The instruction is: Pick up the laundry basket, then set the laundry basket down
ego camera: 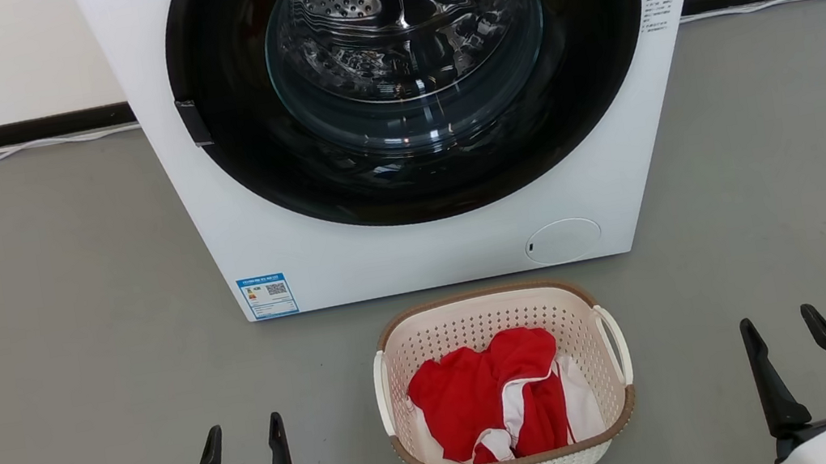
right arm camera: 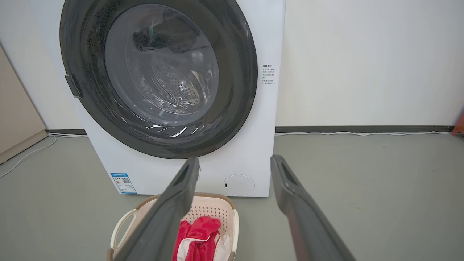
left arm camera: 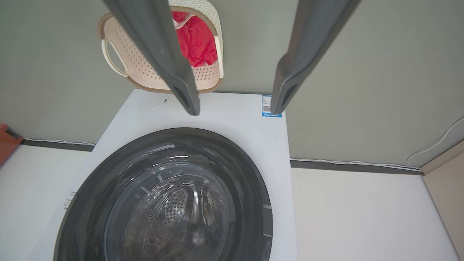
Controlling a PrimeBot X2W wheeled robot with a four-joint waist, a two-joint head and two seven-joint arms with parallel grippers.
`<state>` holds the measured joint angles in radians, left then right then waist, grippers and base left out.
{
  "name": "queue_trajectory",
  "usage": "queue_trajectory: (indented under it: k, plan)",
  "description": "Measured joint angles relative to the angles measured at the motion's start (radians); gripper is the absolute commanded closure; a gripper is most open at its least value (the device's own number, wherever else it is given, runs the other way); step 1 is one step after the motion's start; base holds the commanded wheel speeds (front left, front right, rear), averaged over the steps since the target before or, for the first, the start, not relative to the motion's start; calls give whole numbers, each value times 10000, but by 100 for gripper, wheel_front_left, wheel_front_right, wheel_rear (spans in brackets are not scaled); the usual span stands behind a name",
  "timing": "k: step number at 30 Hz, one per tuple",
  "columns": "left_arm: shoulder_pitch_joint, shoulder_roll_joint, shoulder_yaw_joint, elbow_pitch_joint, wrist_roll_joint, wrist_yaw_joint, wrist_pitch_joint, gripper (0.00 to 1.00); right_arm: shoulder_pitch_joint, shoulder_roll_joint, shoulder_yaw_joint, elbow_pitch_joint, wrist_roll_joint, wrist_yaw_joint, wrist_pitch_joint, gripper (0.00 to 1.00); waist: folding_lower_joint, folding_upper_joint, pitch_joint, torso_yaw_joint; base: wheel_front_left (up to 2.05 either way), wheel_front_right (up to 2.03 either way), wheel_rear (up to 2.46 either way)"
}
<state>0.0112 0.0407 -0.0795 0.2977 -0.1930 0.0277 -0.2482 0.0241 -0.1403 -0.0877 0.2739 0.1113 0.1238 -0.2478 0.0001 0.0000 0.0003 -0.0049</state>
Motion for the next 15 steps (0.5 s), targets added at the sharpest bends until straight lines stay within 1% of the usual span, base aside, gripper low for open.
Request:
queue_trajectory:
  k: [15]
  plan:
    - [0,4,-50,38,-6,0,0,0,-15,-25,2,73,27,6,0,0,0,0,155,-13,0,0,0]
